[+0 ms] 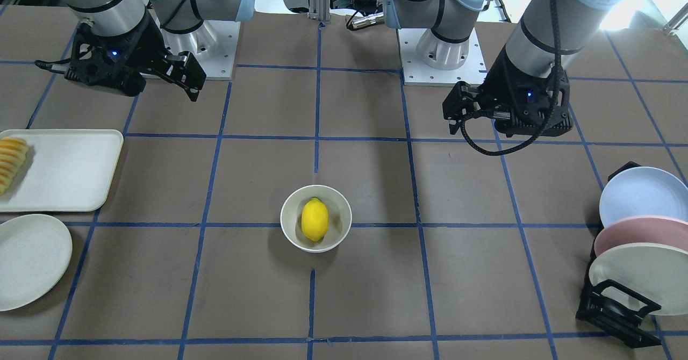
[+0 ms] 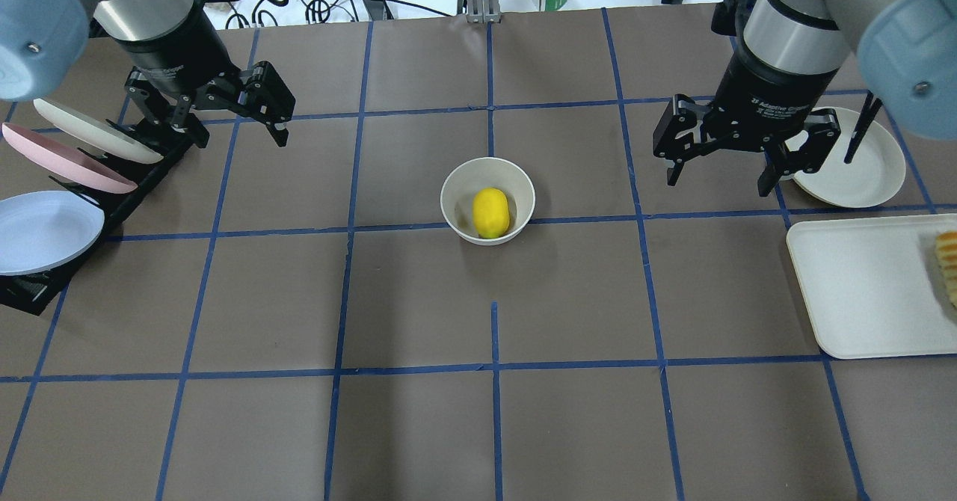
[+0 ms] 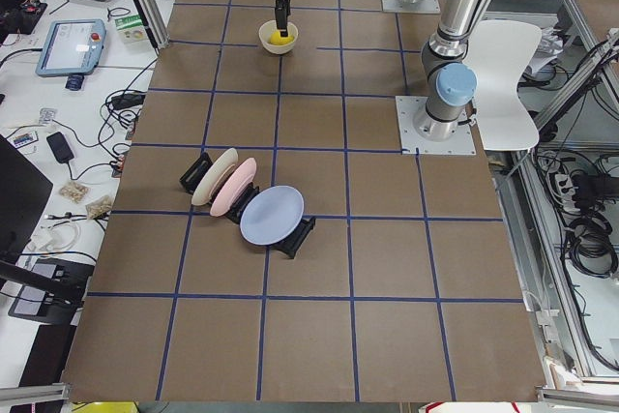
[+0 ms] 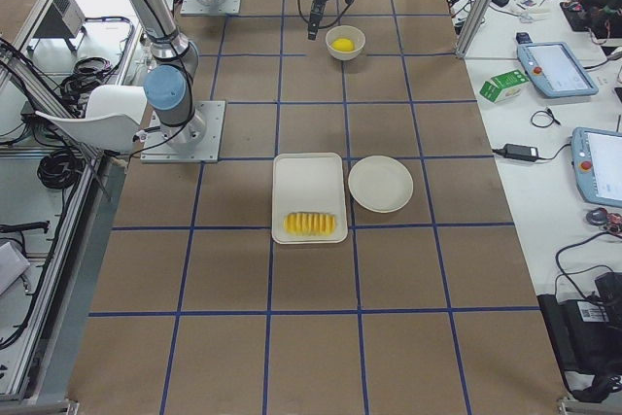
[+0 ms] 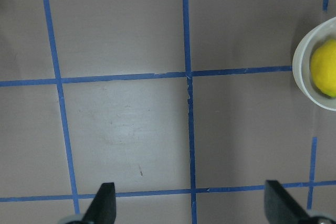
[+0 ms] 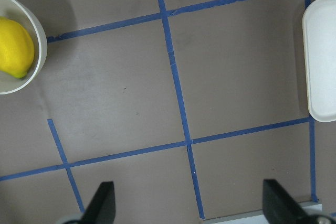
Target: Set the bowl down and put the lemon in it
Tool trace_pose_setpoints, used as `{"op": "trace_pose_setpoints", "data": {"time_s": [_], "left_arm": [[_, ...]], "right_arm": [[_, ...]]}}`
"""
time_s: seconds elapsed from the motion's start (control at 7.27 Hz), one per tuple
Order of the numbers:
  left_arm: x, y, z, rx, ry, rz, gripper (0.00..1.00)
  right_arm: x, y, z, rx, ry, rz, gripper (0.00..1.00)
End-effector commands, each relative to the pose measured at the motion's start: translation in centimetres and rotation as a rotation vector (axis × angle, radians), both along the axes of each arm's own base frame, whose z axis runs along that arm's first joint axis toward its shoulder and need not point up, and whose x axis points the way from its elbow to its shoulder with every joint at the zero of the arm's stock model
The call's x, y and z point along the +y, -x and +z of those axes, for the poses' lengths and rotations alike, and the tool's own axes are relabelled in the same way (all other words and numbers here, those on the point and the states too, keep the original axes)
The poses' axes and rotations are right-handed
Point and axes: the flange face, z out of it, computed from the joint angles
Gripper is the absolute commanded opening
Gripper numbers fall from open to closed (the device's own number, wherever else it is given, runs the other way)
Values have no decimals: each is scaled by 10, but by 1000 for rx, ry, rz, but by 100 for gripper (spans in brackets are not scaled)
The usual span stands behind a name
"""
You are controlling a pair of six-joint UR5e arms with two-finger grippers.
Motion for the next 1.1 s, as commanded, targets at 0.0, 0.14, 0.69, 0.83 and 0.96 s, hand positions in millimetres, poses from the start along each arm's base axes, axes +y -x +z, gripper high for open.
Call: {"op": "trace_pose_setpoints", "data": {"time_s": [0.0, 0.14, 0.69, 0.83, 0.96], "left_arm": [[0, 0, 0, 0, -1, 0, 100], [0, 0, 0, -1, -1, 0, 100], [-3, 0, -1, -1, 11, 0, 100], [-4, 0, -4, -3, 7, -2, 100], [-4, 0, -3, -3, 8, -2, 100]], "right_arm": [[0, -1, -1, -11, -5, -3, 100], [0, 1, -1, 1, -1, -5, 100], [0, -1, 1, -17, 2, -1, 100], [0, -1, 0, -16, 1, -3, 100], [0, -2, 1, -16, 2, 2, 100]]}}
